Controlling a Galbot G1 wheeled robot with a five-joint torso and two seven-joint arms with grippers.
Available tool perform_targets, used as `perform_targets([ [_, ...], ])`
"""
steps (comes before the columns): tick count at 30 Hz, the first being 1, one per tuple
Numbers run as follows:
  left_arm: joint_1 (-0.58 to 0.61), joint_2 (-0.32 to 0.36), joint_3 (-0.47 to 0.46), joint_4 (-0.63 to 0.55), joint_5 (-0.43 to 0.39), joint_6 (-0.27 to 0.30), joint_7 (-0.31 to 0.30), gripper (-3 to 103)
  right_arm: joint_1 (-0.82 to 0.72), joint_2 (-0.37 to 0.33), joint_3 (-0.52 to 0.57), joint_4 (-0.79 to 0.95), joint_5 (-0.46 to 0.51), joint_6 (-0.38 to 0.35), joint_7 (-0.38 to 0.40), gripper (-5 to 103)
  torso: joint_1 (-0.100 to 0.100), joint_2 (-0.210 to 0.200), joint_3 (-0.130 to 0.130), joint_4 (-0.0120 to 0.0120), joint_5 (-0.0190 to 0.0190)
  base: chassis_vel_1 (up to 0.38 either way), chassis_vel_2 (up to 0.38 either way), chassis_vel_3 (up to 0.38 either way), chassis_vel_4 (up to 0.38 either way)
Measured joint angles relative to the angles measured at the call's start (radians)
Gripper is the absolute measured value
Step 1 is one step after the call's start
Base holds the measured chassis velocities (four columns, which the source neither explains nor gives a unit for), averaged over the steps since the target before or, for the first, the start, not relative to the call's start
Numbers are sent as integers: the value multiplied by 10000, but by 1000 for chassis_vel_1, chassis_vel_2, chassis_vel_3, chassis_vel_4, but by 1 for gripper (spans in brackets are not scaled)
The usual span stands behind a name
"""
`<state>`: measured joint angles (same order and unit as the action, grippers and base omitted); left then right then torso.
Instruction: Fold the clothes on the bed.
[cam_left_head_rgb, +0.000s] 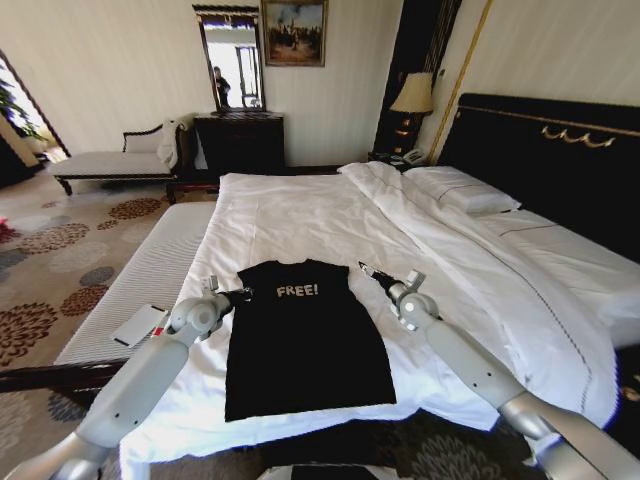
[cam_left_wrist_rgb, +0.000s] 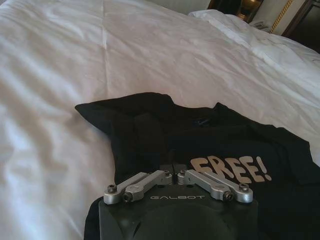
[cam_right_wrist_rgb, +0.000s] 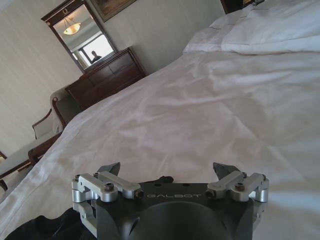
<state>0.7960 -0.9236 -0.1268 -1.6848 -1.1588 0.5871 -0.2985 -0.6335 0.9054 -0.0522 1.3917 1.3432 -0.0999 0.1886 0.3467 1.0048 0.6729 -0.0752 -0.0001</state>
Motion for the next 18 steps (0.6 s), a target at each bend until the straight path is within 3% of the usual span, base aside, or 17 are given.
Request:
perform_targets([
  [4, -369, -459, 318, 401, 267, -65, 0, 0, -161, -51, 105, 56, -48, 0, 0, 100, 1, 0, 1, -3, 1, 0, 0, 0, 0],
  [11, -706, -550, 867, 457, 402, -67, -53, -1, -260, -72, 188, 148, -59, 2, 16, 100, 1, 0, 2, -4, 2, 0, 0, 0, 0],
  [12, -754, -484, 987, 292, 351, -33, -139, 4, -296, -99, 240, 166, -60, 2, 20, 100, 1, 0, 1, -1, 2, 0, 0, 0, 0],
  [14, -756, -440, 995, 219, 315, -22, -148, 4, -305, -109, 261, 169, -60, 2, 20, 100, 1, 0, 1, -1, 2, 0, 0, 0, 0],
  [17, -726, -280, 876, -60, 97, 13, -146, 21, -327, -136, 325, 170, -69, 3, 9, 100, 0, 0, 1, -1, 2, 0, 0, 0, 0],
  [18, -713, -255, 804, -124, 24, 30, -139, 21, -335, -136, 333, 169, -73, 3, 5, 100, 0, 0, 1, 0, 1, 0, 0, 0, 0],
])
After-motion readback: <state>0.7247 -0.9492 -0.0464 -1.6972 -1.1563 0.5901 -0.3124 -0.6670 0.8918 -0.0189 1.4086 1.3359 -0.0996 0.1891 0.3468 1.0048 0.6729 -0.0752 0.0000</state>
